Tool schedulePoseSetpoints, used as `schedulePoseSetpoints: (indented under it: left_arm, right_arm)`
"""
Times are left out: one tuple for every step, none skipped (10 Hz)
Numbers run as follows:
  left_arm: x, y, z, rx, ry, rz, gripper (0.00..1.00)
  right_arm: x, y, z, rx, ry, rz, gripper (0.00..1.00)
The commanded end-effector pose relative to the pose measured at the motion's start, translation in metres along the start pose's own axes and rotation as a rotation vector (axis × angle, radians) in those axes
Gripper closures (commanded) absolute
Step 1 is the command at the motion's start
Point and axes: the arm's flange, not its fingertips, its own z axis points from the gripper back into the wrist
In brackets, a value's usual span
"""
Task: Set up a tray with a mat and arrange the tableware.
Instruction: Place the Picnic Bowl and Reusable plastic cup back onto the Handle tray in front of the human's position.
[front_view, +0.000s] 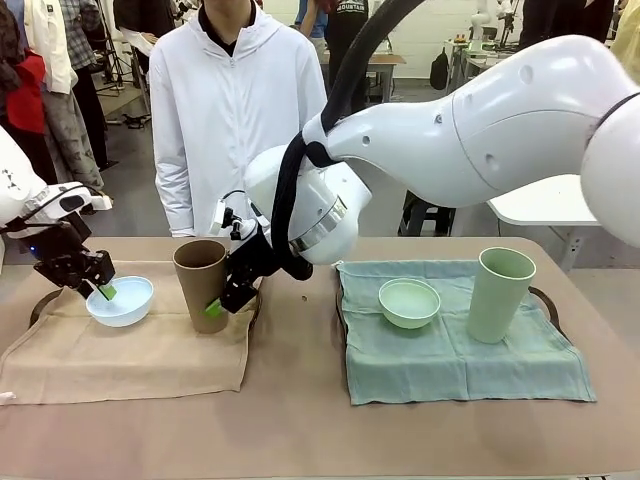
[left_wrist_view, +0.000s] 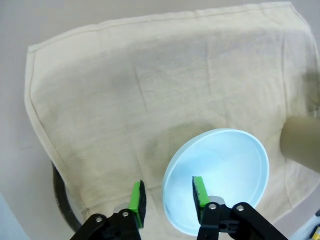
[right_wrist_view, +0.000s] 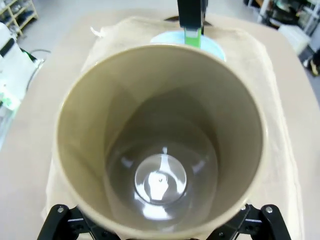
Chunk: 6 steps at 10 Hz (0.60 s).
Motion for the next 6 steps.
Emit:
schedulePoseSetpoints:
  left_arm:
    - [-0.008,0.005,0.015,-0.022,-0.013,-0.018,0.0]
    - [-0.012,0.005,0.023,-0.031,-0.021,-0.02,0.38]
    - [-0.016,0.005,0.029,-0.036,-0.041,-0.029,0.29]
    - [-0.017,0.004,0.04,-0.039,-0.051,-0.041,0.24]
    - [-0.022,0.001,0.054,-0.044,-0.062,-0.064,0.24]
    - [-0.025,-0.005,0.073,-0.033,-0.078,-0.098,0.24]
  right_arm:
    - [0.006,0.014,0.022,-0.02,0.176,-0.035,0.0]
    - [0.006,0.019,0.032,-0.035,0.224,-0.066,0.0]
    - [0.006,0.024,0.043,-0.08,0.265,-0.125,0.0]
    - [0.01,0.028,0.054,-0.121,0.265,-0.183,0.0]
    - [0.02,0.038,0.069,-0.161,0.273,-0.297,0.0]
    - [0.035,0.047,0.089,-0.231,0.307,-0.429,0.0]
